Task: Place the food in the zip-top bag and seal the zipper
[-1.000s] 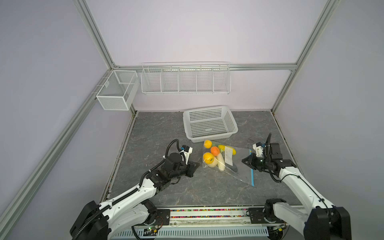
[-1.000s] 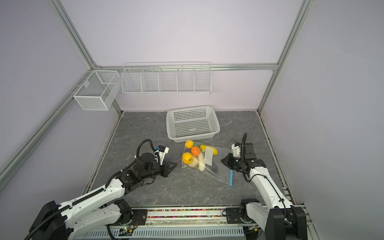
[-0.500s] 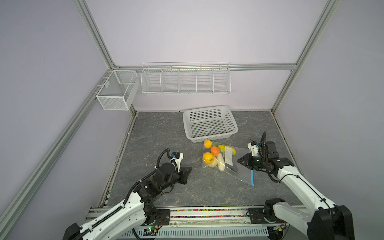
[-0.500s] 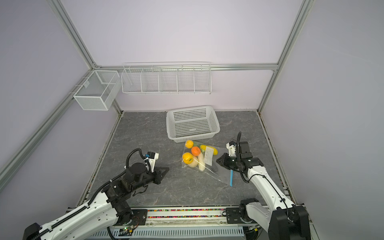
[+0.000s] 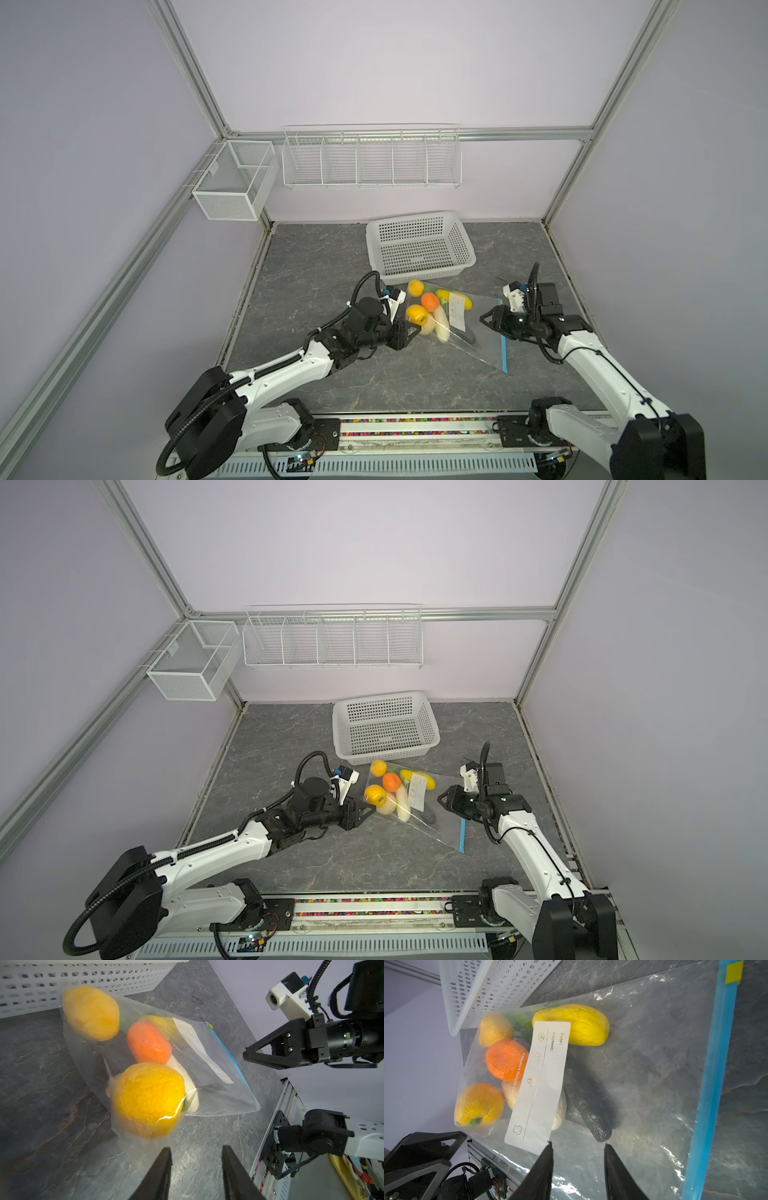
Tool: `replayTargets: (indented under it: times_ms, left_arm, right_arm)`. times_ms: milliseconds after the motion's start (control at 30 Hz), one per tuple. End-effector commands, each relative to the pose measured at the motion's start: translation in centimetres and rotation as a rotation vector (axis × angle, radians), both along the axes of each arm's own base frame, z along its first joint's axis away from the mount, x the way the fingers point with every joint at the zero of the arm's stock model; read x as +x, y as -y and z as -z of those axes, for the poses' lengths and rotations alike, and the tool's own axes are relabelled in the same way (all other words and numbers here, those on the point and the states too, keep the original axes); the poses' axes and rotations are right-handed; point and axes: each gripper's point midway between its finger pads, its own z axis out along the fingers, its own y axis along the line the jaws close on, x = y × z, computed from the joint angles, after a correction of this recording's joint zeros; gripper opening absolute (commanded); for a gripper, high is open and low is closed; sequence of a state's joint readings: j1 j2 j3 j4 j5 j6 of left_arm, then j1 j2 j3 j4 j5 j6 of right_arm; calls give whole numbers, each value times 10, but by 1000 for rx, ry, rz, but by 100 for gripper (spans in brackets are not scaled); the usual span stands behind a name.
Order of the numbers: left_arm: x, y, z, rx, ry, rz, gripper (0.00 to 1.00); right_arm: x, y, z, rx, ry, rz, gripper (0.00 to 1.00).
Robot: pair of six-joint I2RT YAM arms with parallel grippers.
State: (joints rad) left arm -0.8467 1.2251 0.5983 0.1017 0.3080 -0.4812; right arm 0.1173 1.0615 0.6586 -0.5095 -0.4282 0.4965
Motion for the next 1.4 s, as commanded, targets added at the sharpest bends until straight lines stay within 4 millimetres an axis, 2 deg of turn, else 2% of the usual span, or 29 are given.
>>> replayTargets:
  times_ms: [0,167,333,433,667,800,933,1200,1300,1367]
  left_arm:
    - [1,10,-1,11,41,56,39]
    - [-2,4,-3,50,38,58,37]
    - [5,-23,-6,96,140,-36,38]
    - [8,-32,-6,120,172,-71,39]
    - [9,-13,12,137,143,10,40]
    - [12,-15,28,194,101,-3,41]
    - [12,-12,36,205,96,15,40]
    - [11,-8,45,222,88,49,10]
    - [11,-6,47,221,83,51,1]
    - [11,-6,47,218,81,51,0]
  right_arm:
    - [3,-2,-9,15,20,-20,43]
    - [7,-5,-9,28,16,-21,43]
    - [10,-6,-10,34,20,-25,43]
    - [11,-9,-12,42,22,-42,40]
    - [14,-9,-12,36,29,-57,33]
    - [16,-10,-16,42,35,-60,31]
    - [18,-10,-16,39,38,-64,27]
    - [17,-10,-17,34,37,-67,27]
    - [17,-9,-19,25,39,-69,27]
    - [16,-8,-20,19,41,-71,26]
